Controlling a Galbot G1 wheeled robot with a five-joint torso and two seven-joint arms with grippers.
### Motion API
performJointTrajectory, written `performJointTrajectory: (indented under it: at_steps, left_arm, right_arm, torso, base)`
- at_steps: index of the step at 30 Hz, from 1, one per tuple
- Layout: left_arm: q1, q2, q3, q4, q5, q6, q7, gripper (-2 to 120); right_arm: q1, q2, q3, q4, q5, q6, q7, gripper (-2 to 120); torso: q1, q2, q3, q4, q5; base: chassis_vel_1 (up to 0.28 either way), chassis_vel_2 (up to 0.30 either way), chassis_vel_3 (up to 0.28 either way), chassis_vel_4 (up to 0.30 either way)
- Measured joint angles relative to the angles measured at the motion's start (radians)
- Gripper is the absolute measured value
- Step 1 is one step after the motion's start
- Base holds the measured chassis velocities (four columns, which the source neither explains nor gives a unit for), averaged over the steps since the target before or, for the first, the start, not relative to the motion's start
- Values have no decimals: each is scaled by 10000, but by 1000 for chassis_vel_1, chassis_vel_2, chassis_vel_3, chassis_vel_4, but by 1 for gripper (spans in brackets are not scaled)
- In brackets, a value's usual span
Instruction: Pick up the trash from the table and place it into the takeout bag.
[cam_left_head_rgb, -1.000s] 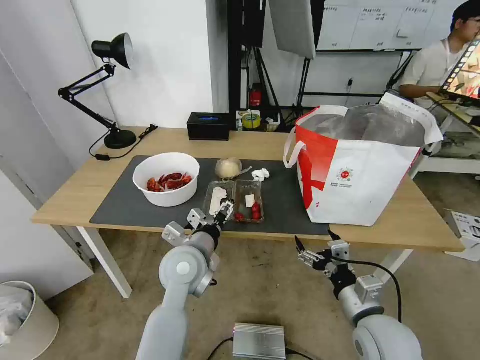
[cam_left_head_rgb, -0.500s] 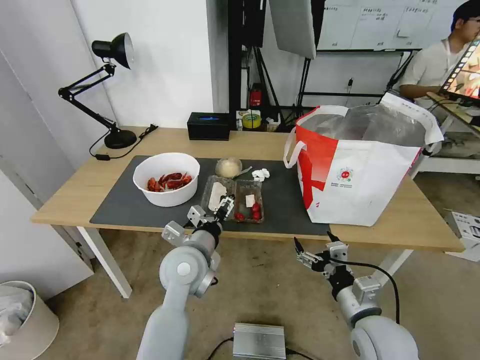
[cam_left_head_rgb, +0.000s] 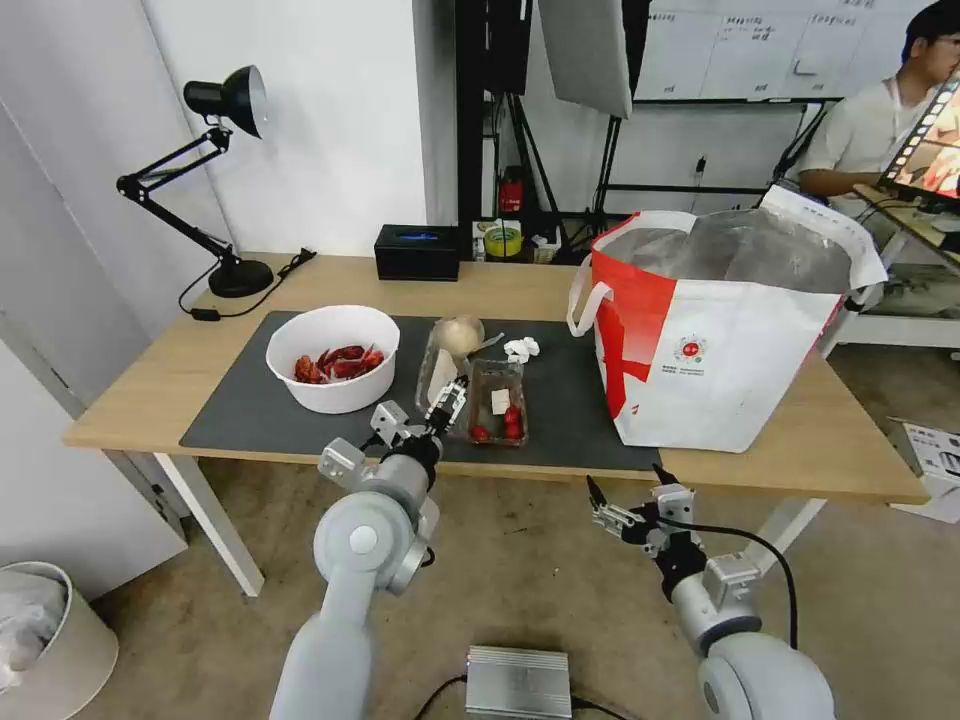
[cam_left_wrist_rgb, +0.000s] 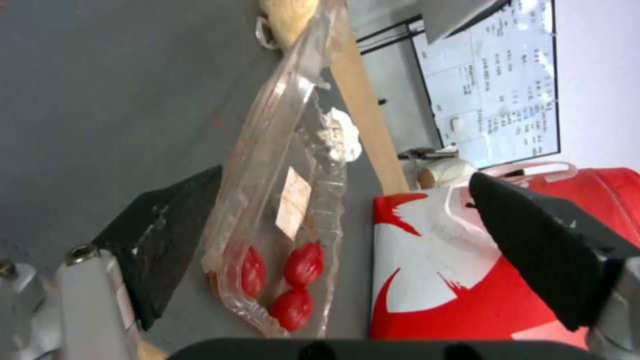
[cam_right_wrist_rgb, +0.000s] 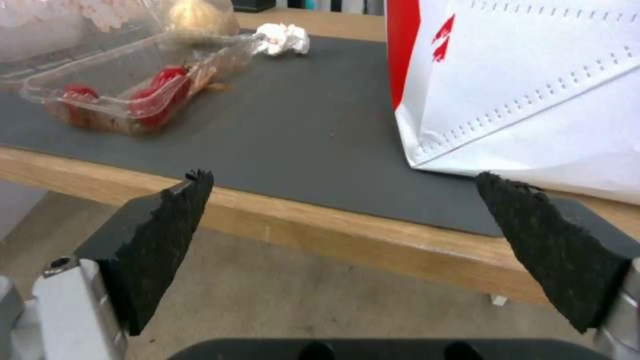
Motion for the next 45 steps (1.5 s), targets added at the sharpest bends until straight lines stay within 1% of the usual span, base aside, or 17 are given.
performJointTrajectory:
  at_steps: [10, 19, 28, 38, 45]
  left_arm:
    - [-105, 2, 42, 35, 35, -48, 300, 100]
    - [-113, 3, 201, 58, 161, -75, 383, 100]
    - [-308, 8, 404, 202, 128, -74, 434, 100]
    - [-619, 2, 862, 451, 92, -74, 577, 100]
    - [-644, 0, 978, 319, 128, -75, 710, 100]
  right_arm:
    - [-199, 38, 28, 152, -67, 29, -3, 100]
    - [-325, 45, 100, 303, -101, 35, -7, 100]
    - [-665, 231, 115, 510, -327, 38, -11, 100]
    - [-1099, 313, 489, 875, -337, 85, -15, 100]
    - [-1432, 351, 745, 1156, -333, 193, -27, 100]
  torso:
    - [0, 0, 0, 0, 0]
    - [0, 2, 0, 1, 0]
    - [0, 2, 0, 0, 0]
    - [0, 1, -1, -1, 1]
    - [0, 1, -1, 0, 1]
  base:
    - [0, 0, 0, 0]
    - [0, 0, 0, 0]
    - [0, 0, 0, 0]
    - [0, 0, 0, 0]
    - [0, 0, 0, 0]
